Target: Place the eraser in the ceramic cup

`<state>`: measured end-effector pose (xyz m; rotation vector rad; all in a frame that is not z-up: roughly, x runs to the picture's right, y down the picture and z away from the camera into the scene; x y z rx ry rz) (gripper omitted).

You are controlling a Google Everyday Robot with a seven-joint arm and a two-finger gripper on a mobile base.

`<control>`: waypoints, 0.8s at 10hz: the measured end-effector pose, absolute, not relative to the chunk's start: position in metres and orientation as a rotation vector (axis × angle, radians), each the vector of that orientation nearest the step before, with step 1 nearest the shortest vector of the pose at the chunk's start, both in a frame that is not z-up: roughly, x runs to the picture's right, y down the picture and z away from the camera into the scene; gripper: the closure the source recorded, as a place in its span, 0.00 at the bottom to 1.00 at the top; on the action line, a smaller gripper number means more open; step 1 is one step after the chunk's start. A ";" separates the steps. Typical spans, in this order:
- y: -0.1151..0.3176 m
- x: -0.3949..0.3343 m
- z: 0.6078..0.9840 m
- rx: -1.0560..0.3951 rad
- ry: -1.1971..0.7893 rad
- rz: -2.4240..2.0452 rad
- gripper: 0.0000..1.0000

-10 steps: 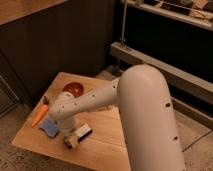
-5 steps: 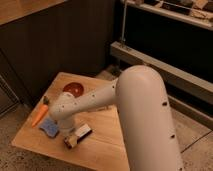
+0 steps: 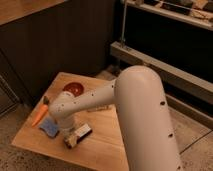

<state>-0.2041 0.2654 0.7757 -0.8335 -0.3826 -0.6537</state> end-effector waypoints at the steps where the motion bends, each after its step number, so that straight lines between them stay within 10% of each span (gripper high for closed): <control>1: 0.265 -0.205 0.776 -0.836 -0.383 -0.652 0.44; 5: 0.265 -0.205 0.776 -0.852 -0.383 -0.640 0.45; 8: 0.265 -0.205 0.777 -0.856 -0.381 -0.638 0.69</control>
